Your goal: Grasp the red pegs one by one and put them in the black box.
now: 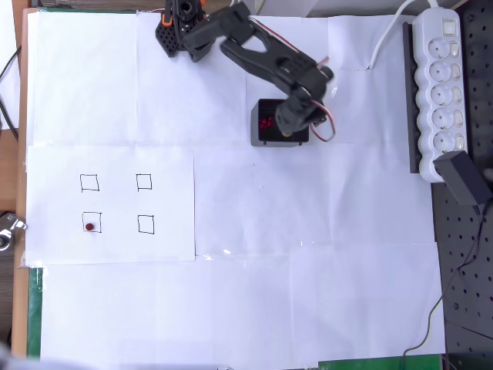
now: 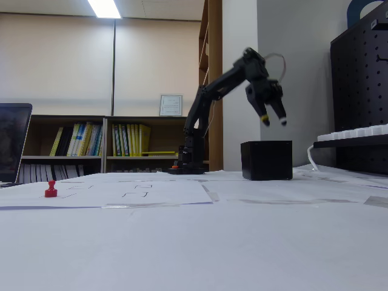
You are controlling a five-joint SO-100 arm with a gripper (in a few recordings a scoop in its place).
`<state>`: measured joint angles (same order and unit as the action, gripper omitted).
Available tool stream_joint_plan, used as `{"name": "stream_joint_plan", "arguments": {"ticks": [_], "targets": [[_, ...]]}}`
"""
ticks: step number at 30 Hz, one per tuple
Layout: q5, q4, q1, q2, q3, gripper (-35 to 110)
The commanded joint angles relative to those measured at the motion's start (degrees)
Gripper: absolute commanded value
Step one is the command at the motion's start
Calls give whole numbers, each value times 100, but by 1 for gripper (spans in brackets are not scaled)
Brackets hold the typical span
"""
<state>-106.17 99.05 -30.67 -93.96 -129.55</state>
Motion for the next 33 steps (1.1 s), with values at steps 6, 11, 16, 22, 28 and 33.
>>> {"name": "stream_joint_plan", "arguments": {"ticks": [6, 11, 16, 22, 28, 33], "targets": [[2241, -4192, 3349, 2048, 5036, 20], [3067, -6214, 4667, 1477, 6179, 18], [2505, -7954, 5115, 316, 6047, 19], [1872, -9703, 5546, -1573, 5106, 19], [1714, -10494, 5748, -2593, 4491, 18], [1617, -11153, 5801, -3094, 4245, 18]]}}
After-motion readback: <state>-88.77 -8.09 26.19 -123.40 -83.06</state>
